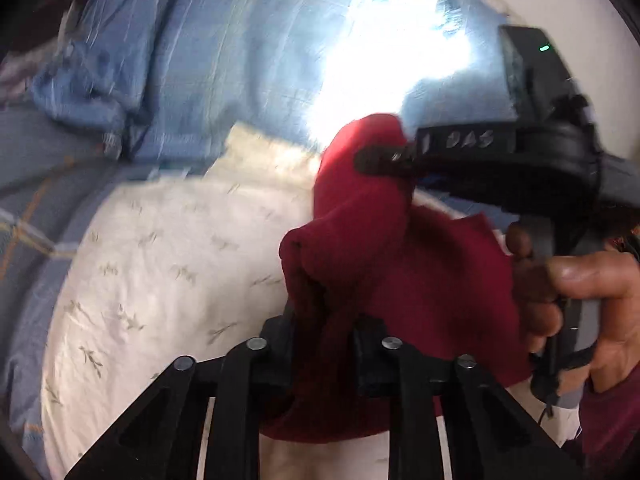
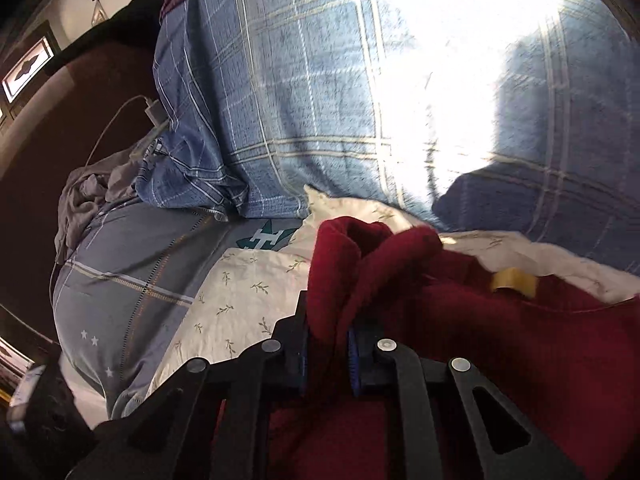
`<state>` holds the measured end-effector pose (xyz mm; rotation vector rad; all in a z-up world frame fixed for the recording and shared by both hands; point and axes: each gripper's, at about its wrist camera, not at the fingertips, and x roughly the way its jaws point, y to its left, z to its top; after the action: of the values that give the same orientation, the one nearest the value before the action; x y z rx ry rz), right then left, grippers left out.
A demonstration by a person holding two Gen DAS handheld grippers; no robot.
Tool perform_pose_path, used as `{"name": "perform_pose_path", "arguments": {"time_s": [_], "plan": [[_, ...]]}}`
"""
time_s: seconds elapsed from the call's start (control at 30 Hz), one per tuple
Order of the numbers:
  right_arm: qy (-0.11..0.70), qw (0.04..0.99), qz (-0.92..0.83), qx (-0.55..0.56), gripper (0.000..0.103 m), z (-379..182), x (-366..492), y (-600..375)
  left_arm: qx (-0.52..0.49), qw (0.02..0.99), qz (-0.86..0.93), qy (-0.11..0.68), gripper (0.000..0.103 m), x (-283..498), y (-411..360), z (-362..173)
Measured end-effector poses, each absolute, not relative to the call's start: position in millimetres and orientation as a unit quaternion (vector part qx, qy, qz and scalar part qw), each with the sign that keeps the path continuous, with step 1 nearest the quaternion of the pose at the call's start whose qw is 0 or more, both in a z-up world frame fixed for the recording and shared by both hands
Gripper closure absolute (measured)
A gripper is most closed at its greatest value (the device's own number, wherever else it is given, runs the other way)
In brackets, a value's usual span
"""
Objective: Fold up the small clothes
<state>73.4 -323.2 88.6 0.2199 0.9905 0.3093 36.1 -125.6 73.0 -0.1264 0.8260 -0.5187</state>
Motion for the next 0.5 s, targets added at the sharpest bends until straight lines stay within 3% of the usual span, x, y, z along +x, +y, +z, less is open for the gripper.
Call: {"name": "perform_pose_path", "arguments": {"time_s": [0.27,0.5], "plan": [[0.46,0.879,0.096,0.078,0.089,123,40,-415,0.006,0.862,-0.337,0.379,0.086,-7,-227,112],[0.478,0.87,0.001,0.122,0.089,87,20,-512,0.036,0.818,-0.394,0.418,0.086,-26,-326,81]]}}
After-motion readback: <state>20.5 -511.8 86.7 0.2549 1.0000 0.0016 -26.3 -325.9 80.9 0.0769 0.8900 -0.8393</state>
